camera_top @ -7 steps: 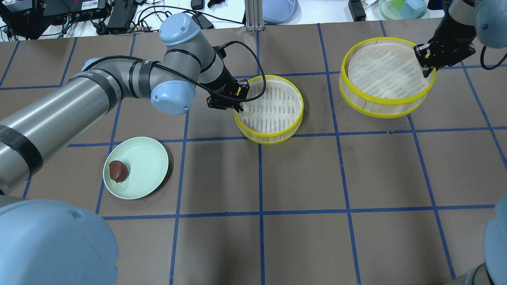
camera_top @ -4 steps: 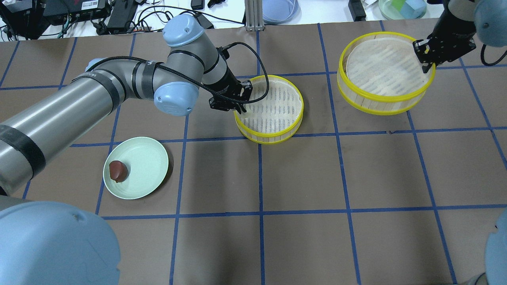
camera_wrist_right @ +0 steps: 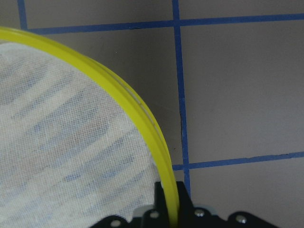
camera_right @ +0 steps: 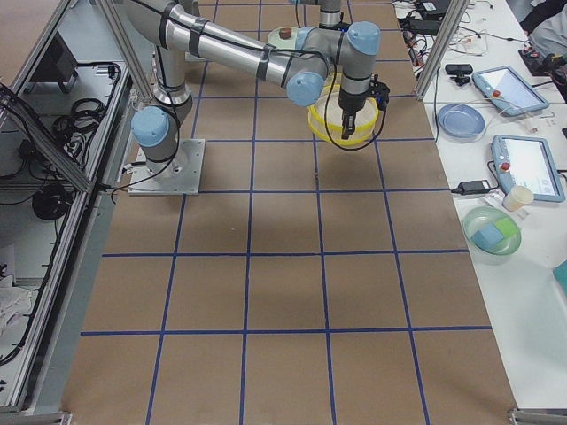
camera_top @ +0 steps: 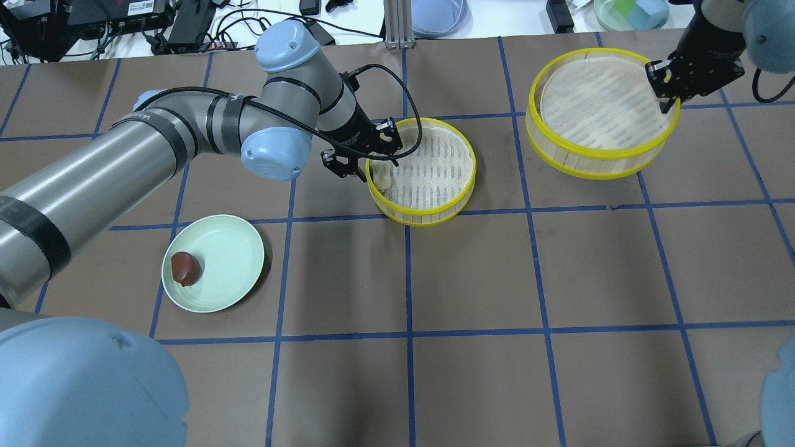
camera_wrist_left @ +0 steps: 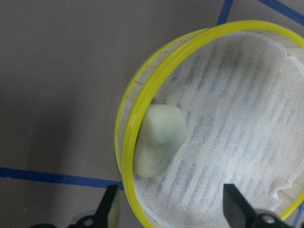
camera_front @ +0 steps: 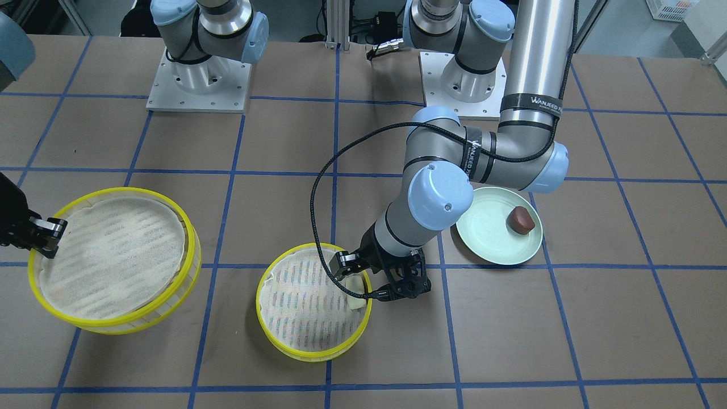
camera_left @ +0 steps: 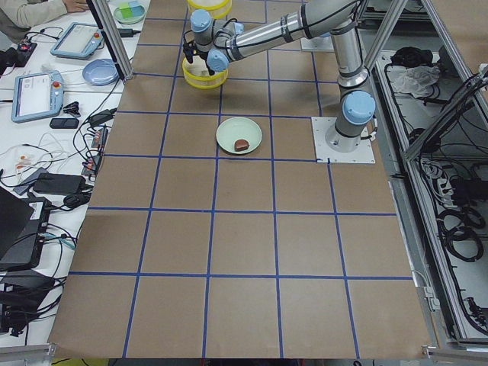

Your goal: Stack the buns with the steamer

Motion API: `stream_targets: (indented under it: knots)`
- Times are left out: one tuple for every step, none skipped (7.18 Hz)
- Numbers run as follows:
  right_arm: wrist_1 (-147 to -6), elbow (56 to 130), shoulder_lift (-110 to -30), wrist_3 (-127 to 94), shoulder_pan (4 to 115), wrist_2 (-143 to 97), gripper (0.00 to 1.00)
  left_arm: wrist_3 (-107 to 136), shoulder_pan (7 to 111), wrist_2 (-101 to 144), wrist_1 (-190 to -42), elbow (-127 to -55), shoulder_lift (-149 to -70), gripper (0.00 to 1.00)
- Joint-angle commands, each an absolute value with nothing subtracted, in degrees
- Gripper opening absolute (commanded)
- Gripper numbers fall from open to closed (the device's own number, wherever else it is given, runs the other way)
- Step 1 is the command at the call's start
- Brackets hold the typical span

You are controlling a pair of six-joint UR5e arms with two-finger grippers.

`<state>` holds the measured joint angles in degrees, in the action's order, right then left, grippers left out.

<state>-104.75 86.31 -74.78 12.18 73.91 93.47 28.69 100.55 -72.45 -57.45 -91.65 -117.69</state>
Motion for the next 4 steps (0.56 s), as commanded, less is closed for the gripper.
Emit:
stream_targets:
  knots:
    - [-104.77, 86.31, -74.88, 10.82, 74.79, 93.34, 0.0, 27.09, 99.85, -72.94, -58.09, -90.36, -115.6, 0.98]
    - [-104.85, 86.22, -75.32, 9.77, 76.97, 93.17, 0.0, 23.42, 97.41, -81.3, -58.44, -88.61, -114.1, 0.98]
    - [-104.33, 86.31, -76.89, 4.1, 79.78, 93.16, 0.0, 16.42, 93.9, -83.56, -61.67, -87.72, -112.34, 0.99]
    - [-104.07, 86.31, -77.08, -1.61, 83.55, 92.03, 0.0, 9.82, 88.04, -83.84, -66.4, -87.71, -110.24, 0.99]
